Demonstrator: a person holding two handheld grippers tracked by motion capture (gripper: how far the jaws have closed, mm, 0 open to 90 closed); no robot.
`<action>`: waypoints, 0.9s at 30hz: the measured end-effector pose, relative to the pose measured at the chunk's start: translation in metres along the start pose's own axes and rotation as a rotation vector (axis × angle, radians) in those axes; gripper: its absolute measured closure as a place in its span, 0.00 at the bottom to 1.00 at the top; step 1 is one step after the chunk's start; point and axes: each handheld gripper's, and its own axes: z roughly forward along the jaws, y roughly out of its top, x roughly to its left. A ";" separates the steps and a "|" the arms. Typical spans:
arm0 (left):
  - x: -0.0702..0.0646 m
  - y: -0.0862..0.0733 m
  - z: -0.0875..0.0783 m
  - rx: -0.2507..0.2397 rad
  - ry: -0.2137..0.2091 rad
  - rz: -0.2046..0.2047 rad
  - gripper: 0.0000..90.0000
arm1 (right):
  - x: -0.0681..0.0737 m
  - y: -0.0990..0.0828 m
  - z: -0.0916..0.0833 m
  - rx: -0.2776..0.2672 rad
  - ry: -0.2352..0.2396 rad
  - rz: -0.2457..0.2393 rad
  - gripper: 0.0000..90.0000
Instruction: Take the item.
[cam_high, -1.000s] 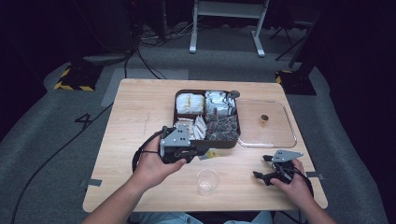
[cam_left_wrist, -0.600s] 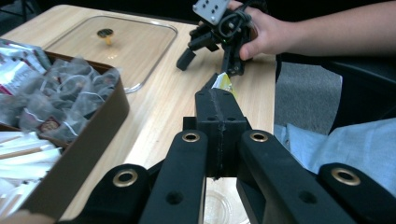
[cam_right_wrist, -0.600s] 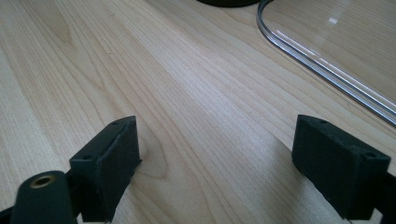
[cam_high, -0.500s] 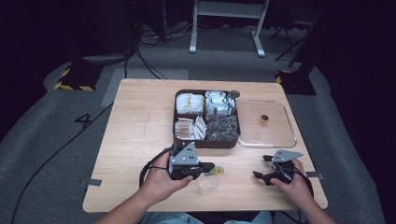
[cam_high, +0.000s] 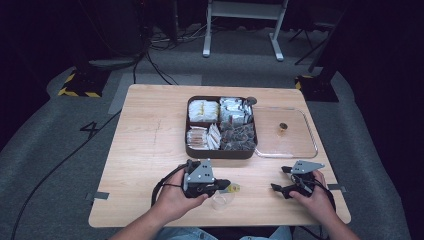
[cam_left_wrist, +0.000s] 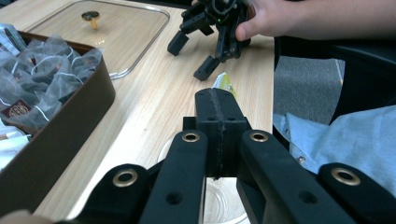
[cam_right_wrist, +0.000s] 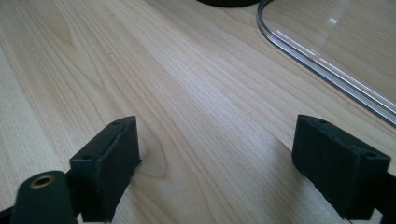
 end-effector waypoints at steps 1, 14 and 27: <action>0.000 -0.001 0.000 0.003 0.000 0.001 1.00 | 0.000 0.000 0.000 0.000 0.000 0.000 0.17; 0.001 -0.007 0.004 0.022 -0.030 -0.043 0.88 | 0.000 0.000 0.000 0.000 -0.001 -0.001 0.17; 0.006 -0.008 -0.005 -0.001 0.024 -0.039 0.63 | 0.000 0.000 0.000 0.000 0.000 0.000 0.17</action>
